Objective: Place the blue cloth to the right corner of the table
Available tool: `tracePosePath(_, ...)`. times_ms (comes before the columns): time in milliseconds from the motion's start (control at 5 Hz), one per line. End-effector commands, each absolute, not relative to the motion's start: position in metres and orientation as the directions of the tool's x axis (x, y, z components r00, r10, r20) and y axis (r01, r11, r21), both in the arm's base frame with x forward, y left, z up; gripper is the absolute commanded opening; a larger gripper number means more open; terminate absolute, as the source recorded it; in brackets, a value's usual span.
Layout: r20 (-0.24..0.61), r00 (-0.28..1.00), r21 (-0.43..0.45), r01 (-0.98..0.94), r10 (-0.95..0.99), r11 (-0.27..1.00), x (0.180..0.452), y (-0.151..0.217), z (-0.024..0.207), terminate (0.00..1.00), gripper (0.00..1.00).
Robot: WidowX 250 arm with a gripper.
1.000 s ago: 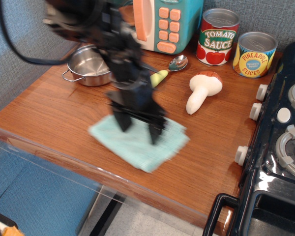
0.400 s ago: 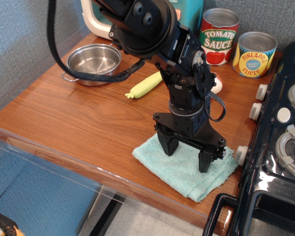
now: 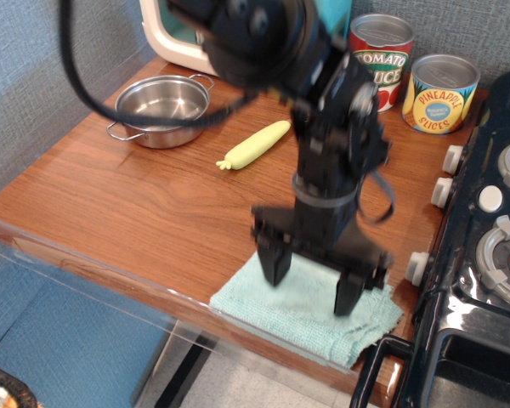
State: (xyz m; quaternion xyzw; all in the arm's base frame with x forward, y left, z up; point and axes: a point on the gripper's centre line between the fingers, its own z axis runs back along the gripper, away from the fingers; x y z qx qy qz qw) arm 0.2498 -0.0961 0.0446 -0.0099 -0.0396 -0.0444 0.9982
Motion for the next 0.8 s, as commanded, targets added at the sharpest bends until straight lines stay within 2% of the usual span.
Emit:
tracePosePath(0, 0.158, 0.984, -0.034, 0.086, -0.079, 0.996, 0.246, -0.089, 0.095, 0.00, 1.00)
tracePosePath(600, 0.138, 0.989, -0.022, 0.057, -0.054, 0.998, 0.256, -0.070, 0.102, 0.00, 1.00)
